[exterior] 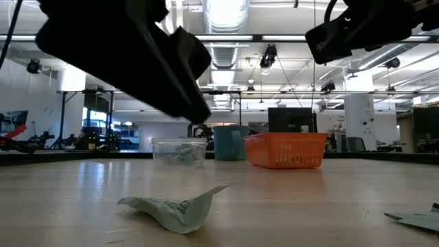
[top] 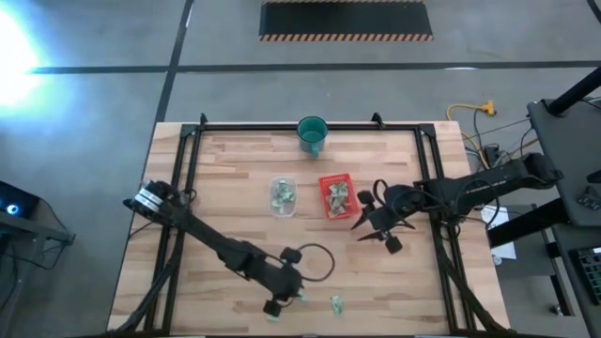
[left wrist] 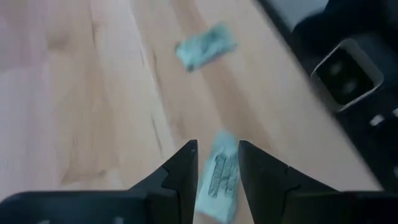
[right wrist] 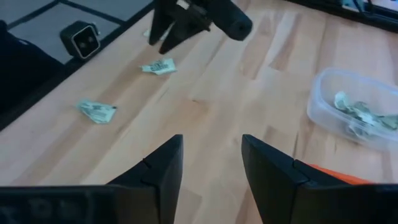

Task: Pick and place items into bin
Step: Put the middle stevia packet into the transparent bin

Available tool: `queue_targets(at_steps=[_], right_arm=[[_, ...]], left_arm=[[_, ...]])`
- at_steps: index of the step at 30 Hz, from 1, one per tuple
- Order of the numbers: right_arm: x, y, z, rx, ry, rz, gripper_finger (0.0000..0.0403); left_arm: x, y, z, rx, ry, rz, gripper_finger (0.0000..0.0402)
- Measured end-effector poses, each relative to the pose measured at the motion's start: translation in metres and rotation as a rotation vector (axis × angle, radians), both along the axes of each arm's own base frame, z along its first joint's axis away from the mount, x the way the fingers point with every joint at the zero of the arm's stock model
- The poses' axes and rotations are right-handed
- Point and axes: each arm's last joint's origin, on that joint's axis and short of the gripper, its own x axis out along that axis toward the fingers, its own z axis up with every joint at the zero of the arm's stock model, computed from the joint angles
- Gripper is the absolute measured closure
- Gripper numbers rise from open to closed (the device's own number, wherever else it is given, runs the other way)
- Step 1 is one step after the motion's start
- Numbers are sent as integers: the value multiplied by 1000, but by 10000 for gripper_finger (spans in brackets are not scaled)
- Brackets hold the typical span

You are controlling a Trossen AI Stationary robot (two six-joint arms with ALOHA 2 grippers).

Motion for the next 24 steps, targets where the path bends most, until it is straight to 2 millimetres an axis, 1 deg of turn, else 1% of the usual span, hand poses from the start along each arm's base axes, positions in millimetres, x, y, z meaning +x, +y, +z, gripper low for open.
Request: queue_targets(at_steps=[3, 7, 14, 18, 22, 24], right_arm=[[0, 2, -2, -2, 6, 11, 251], [0, 2, -1, -2, 2, 10, 252], [0, 2, -1, -6, 1, 13, 252], [0, 2, -1, -14, -2, 19, 257], [0, 2, -2, -14, -1, 19, 261], [0, 2, -2, -14, -1, 18, 262]], left_arm=[[8, -5, 0, 52, 67, -10, 300], [15, -10, 1, 99, 120, -27, 279], [14, -10, -1, 106, 144, -23, 219], [14, -10, -3, 122, 139, -40, 199], [14, -10, -20, 149, 184, -53, 196], [15, -11, -25, 141, 198, -66, 196]])
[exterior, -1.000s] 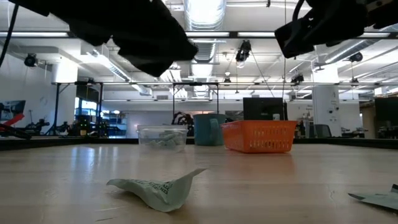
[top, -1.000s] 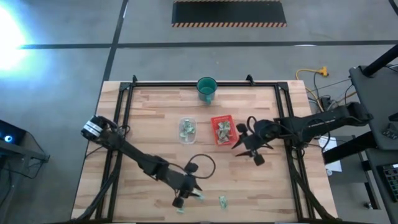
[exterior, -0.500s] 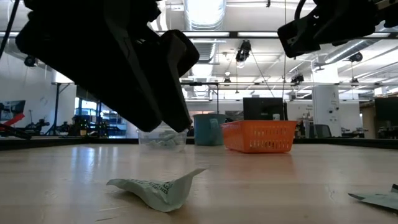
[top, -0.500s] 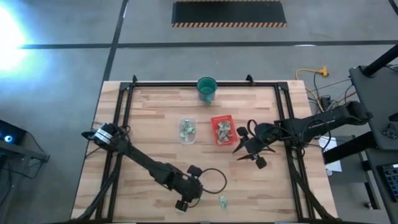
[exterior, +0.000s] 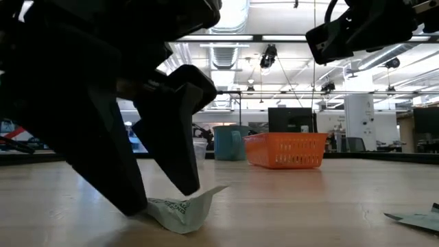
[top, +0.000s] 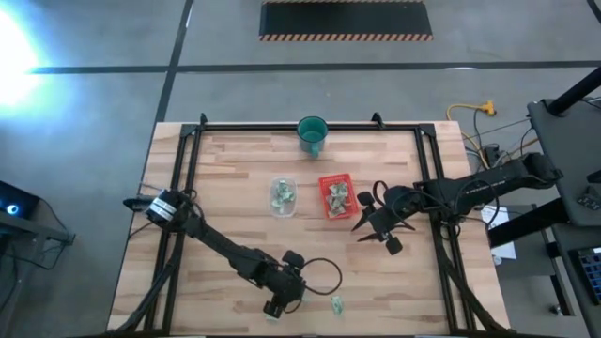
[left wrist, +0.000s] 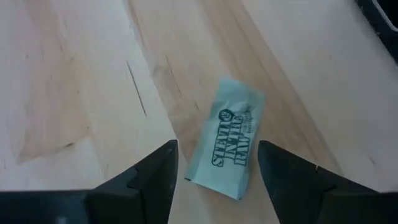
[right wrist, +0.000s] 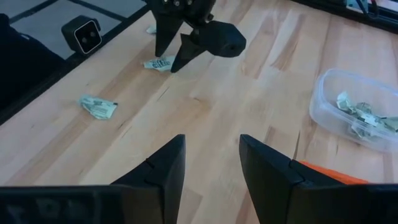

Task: Pick and place items into bin
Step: Put the middle stevia packet into the transparent bin

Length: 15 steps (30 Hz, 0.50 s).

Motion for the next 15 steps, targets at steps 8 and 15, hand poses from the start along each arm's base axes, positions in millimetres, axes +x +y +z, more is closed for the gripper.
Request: queue_targets(at_steps=[8, 15], right_arm=[[0, 0, 0, 0, 1, 0, 260], [0, 0, 0, 0, 0, 0, 269]], left_arm=[[-1, 1, -2, 1, 10, 6, 211], [-3, 2, -6, 4, 17, 10, 263]])
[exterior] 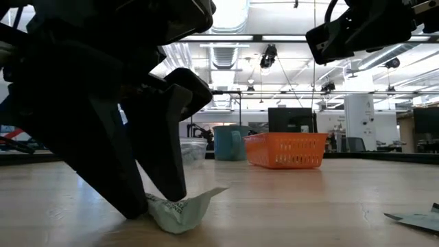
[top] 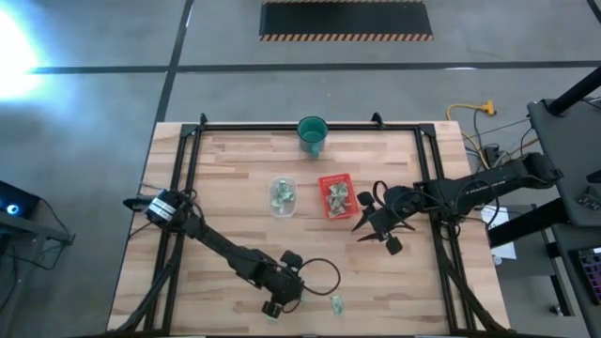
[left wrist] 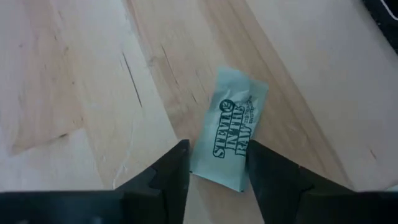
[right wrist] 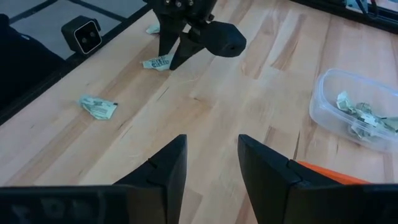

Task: Pick and place items into bin
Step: Put the middle stevia packet into the transparent bin

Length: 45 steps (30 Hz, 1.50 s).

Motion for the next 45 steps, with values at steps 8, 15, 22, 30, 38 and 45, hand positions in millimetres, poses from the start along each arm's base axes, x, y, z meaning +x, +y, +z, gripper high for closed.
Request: queue_targets(at_steps=[8, 15, 22, 30, 38, 45], right_arm=[[0, 0, 0, 0, 0, 0, 268], [0, 0, 0, 0, 0, -1, 274], [0, 0, 0, 3, 1, -3, 280], [0, 0, 0, 8, 4, -7, 279], [0, 0, 0, 8, 5, -7, 287], [0, 0, 0, 9, -1, -8, 285]], left_arm=[[-1, 1, 0, 38, -7, 26, 317], [1, 3, 4, 59, -19, 44, 362], [0, 7, 16, 72, -56, 71, 399], [0, 13, 21, 124, -83, 119, 400], [-10, 42, 45, 345, -78, 299, 401], [-27, 91, 77, 472, -59, 510, 401]])
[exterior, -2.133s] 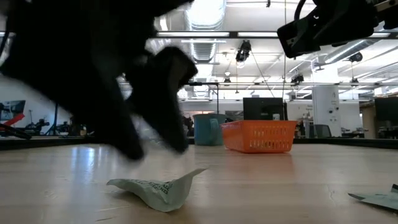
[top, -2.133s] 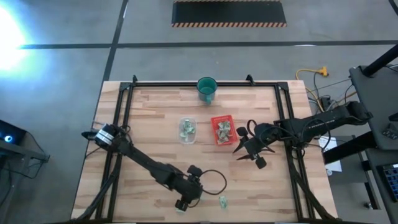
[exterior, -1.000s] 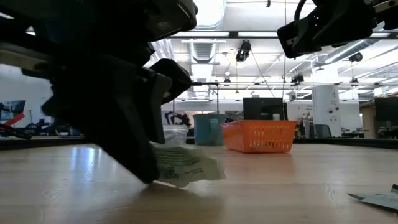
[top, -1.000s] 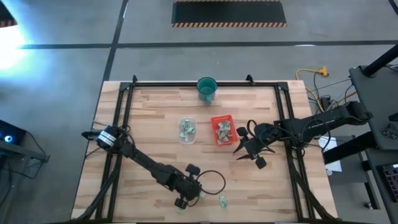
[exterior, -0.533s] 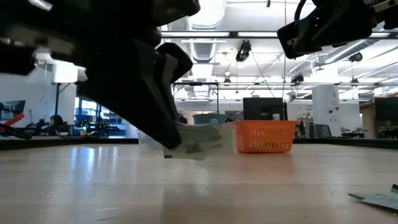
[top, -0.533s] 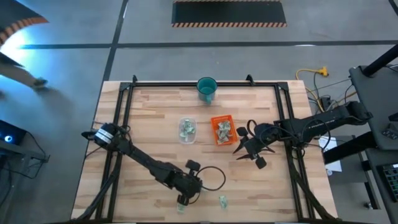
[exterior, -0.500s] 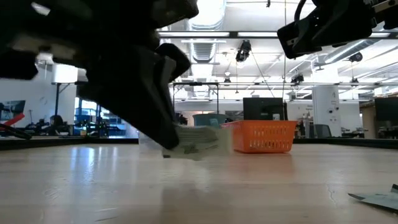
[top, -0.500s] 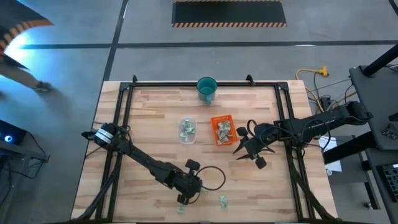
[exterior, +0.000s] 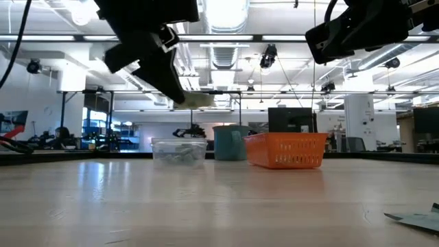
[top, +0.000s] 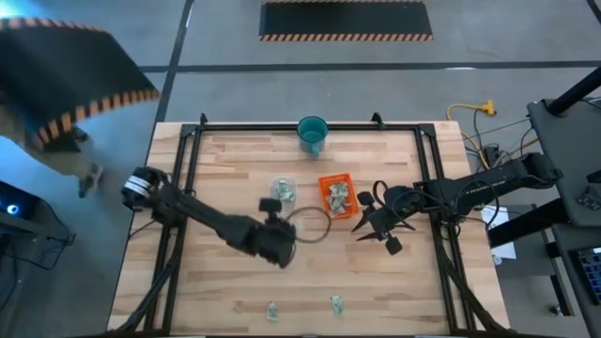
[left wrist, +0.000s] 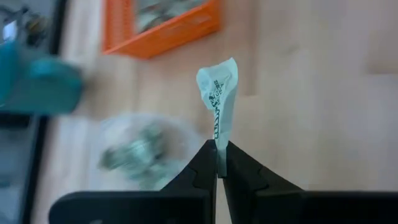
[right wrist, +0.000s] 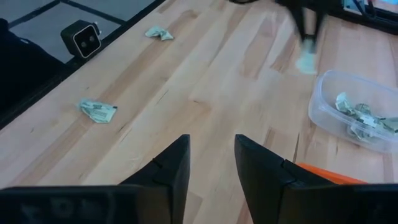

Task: Pick and place items into bin
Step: Put the middle stevia packet into the transparent bin

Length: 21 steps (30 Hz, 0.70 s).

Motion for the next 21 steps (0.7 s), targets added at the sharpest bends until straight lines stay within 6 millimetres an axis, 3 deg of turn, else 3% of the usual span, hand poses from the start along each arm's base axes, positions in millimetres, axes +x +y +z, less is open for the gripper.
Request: queue_targets(at_steps=[7, 13, 17, 21], right_arm=[[0, 0, 0, 3, -3, -2, 294], [0, 0, -1, 6, -2, -4, 299], [0, 0, -1, 6, 0, -4, 296], [0, 0, -2, 1, 1, -1, 297]], left_arm=[[-2, 51, 9, 16, -5, 140, 401], [-7, 86, -6, 21, 56, 243, 401], [-8, 94, -15, -40, 95, 246, 399], [-6, 91, -18, -59, 98, 185, 369]])
